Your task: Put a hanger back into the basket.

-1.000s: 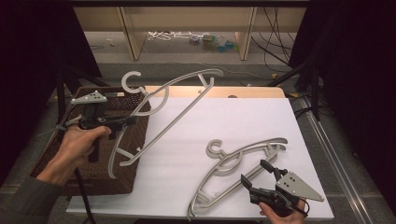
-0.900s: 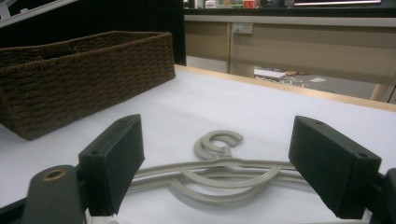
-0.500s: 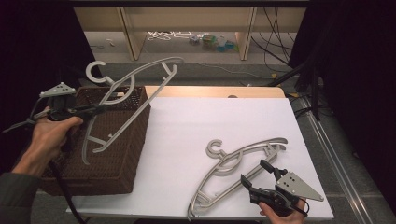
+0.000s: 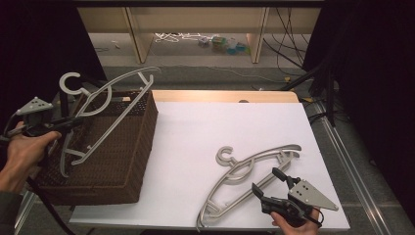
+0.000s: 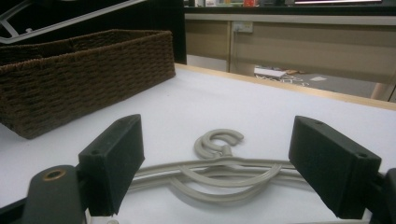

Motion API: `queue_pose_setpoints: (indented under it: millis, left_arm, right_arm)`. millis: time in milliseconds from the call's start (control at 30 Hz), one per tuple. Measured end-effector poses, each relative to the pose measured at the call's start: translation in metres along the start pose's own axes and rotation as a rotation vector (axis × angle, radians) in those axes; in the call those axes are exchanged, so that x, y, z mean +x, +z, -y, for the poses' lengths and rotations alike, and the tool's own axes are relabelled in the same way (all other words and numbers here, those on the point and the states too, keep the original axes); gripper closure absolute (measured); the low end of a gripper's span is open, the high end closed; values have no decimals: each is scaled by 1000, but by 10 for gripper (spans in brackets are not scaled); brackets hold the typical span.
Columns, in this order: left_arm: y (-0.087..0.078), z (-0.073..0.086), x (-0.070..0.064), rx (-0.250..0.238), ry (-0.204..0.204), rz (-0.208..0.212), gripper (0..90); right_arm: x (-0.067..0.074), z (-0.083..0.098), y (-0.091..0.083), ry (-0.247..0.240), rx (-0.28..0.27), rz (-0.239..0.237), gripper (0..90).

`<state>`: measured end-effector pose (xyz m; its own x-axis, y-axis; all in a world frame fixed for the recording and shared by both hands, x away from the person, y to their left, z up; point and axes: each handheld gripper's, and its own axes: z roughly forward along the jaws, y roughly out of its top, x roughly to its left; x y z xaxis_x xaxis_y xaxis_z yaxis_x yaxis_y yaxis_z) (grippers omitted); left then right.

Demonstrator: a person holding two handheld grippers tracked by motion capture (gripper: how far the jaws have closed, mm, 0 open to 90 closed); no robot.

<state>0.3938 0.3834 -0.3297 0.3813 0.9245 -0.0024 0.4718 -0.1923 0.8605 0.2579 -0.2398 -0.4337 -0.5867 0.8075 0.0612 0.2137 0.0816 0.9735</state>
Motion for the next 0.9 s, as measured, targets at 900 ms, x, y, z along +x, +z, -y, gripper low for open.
queue_pose_setpoints:
  millis: [900]
  left_arm:
    - [-1,46,34,127,3,-82,819]
  right_arm:
    - [0,0,0,-7,2,4,185]
